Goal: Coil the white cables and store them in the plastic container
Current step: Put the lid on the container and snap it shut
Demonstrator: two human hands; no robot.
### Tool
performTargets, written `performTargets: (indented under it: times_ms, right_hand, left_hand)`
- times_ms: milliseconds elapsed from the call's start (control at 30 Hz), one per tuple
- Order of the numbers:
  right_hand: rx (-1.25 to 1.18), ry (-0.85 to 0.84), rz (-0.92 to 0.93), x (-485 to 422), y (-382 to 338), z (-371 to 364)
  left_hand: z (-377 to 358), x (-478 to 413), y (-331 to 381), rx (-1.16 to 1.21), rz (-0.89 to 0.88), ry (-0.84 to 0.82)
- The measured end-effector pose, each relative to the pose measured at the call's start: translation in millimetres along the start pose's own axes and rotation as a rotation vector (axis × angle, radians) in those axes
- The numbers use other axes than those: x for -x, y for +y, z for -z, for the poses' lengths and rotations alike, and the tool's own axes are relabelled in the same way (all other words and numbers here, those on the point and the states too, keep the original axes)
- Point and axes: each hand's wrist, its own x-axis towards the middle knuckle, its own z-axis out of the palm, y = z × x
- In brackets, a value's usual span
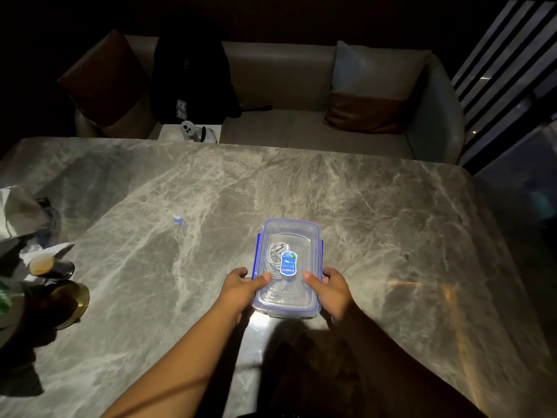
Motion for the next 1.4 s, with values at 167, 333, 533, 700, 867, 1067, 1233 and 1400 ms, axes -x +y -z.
performTargets:
  times_ms: [167,333,533,700,867,1067,1233,1400]
  right_hand:
    - [0.256,0.128,0.138,6.8,-0.3,1.1]
    - [0.507,0.243,0.258,12.3,-5.0,-5.0]
    - [0.580,0.265,0.323,21.9,-4.3,-12.0]
    - [0.461,0.240,0.359,25.2,2.4,-20.5]
    - [0.416,0.250,0.395,25.1,1.6,-22.1]
    - [0.461,0.286,0.389,19.6,6.5,-22.2]
    - [0.468,0.311,0.384,16.7,8.7,-21.2]
    - [0.532,0.313,0.383,12.0,12.7,-19.0]
  left_hand:
    - [-0.9,5.6,-1.3,-0.139,-0.128,0.081]
    - [-4.0,9.0,-3.4,-0.273,-0.301,0.103]
    - [-1.2,3.2,-16.6,-0.375,-0.472,-0.001]
    - [-4.1,10.3,-21.3,-0.353,-0.564,-0.089]
    - [-5.2,-2.0,-35.4,-0.357,-0.518,-0.039]
    - [-9.2,-4.6,-41.9,-0.375,-0.541,0.025]
    - [-10.7,-0.4,-36.8,-0.409,-0.581,0.026]
    - [-11.6,-1.3,-38.6,-0.429,-0.607,0.025]
